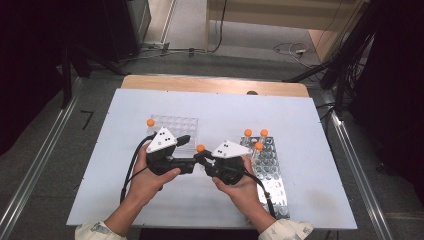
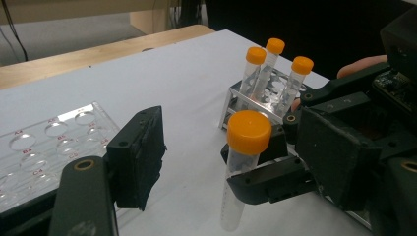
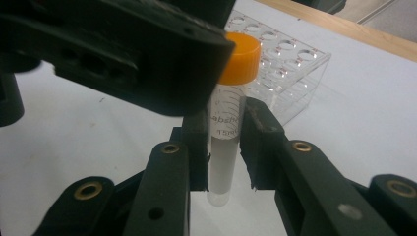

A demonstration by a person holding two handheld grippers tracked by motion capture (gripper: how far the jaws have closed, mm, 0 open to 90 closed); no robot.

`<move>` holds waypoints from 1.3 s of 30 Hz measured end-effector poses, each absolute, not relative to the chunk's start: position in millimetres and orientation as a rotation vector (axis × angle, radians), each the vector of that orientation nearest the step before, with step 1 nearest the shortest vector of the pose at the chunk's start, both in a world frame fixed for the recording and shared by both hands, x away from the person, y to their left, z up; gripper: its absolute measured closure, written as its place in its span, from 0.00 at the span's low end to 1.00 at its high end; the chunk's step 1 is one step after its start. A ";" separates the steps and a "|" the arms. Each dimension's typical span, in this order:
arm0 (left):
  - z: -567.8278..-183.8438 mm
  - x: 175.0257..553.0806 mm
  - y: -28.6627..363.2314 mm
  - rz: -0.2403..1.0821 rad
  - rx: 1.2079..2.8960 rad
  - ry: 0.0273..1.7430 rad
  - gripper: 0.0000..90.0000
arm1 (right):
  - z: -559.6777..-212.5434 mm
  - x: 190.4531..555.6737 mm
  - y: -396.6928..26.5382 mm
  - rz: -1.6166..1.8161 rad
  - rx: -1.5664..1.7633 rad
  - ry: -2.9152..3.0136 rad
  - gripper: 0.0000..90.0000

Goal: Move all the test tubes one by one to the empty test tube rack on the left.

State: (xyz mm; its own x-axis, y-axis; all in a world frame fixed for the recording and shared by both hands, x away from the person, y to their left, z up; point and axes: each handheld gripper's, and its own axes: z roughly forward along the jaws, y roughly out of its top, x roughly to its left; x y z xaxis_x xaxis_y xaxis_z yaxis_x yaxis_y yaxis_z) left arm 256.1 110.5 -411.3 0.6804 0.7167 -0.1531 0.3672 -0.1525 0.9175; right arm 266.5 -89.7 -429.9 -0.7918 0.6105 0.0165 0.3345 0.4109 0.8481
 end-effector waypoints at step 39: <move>-407.4 257.5 113.4 0.427 1.722 0.824 0.79 | -419.6 259.7 -92.6 1.441 0.817 2.324 0.30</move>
State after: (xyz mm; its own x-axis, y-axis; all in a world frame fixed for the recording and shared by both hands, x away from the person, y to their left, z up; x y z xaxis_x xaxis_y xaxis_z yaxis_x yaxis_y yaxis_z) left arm 257.5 113.4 -407.4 0.6901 0.7127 -0.1258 0.3078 -0.1317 0.9423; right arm 259.7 -92.6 -419.6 -0.7983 0.6000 0.0517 0.3130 0.3400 0.8868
